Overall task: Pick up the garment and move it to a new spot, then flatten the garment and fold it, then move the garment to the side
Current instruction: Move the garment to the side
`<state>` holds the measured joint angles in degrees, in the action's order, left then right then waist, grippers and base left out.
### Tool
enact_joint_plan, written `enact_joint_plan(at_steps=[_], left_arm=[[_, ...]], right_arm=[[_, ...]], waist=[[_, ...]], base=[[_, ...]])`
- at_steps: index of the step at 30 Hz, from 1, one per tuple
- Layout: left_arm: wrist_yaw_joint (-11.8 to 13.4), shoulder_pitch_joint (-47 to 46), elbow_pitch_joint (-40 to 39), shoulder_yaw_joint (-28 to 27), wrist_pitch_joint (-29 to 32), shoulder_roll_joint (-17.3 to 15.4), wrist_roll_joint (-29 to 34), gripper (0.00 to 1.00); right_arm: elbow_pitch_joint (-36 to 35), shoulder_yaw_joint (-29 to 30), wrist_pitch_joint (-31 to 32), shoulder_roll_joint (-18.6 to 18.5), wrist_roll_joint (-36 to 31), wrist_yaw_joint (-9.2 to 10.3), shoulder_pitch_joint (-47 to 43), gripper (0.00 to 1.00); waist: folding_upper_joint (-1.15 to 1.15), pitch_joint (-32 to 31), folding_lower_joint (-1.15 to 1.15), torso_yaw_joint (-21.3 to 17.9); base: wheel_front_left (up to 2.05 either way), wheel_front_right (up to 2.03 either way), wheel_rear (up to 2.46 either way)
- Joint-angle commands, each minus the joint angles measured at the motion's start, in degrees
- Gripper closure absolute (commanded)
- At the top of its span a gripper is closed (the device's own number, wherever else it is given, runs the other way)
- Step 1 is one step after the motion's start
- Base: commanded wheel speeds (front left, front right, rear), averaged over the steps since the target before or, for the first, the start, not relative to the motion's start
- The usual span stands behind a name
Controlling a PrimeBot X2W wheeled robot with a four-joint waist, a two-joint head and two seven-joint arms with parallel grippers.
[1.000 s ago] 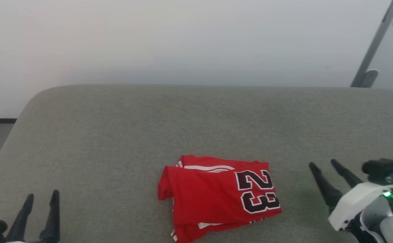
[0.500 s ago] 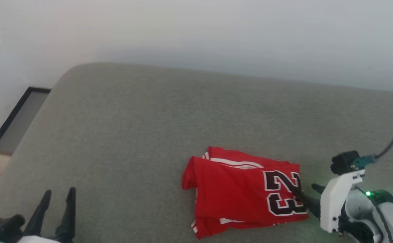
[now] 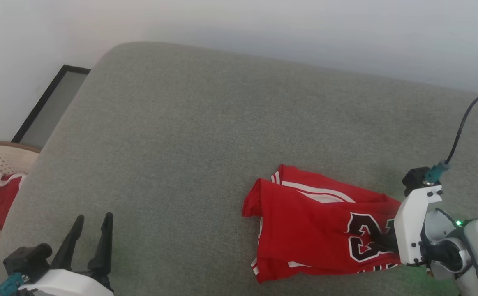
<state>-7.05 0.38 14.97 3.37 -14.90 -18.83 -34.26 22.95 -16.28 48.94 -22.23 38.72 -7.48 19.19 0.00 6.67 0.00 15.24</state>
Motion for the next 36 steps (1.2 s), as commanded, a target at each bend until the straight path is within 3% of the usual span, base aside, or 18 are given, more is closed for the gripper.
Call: enact_joint_plan(at_steps=[1,2,12,21,36], left_arm=[[-0.16,-0.94,0.17,0.07,-0.26,0.31,0.51,0.00],[-0.19,-1.11,0.35,0.10,-0.26,0.39,0.52,0.00],[-0.41,-3.04,-0.94,0.14,-0.33,0.20,1.53,0.00],[-0.39,-5.70,-2.38,1.90,-0.34,-0.20,2.13,0.00],[-0.41,-13.34,-3.51,8.22,-0.33,1.14,2.36,0.00]], right_arm=[[1.10,-1.01,1.13,1.80,-0.24,-0.01,-1.15,0.82],[0.86,-0.76,1.72,2.05,-0.46,-0.01,-1.21,1.00],[-6.44,5.94,5.64,1.69,-1.10,0.00,0.32,1.00],[-10.38,11.56,7.48,-2.61,-3.17,0.00,3.25,1.00],[-9.54,21.09,5.80,-10.15,-6.86,0.00,10.85,1.00]], waist=[[0.00,0.58,0.00,0.47],[0.00,0.74,0.00,0.51],[0.00,1.56,0.00,-2.03],[0.00,2.90,0.00,-5.87],[0.00,8.55,0.00,-14.02]], base=[[0.00,0.00,0.00],[0.00,0.00,0.00],[0.00,0.00,0.00],[0.00,0.00,0.00],[0.00,0.00,0.00]])
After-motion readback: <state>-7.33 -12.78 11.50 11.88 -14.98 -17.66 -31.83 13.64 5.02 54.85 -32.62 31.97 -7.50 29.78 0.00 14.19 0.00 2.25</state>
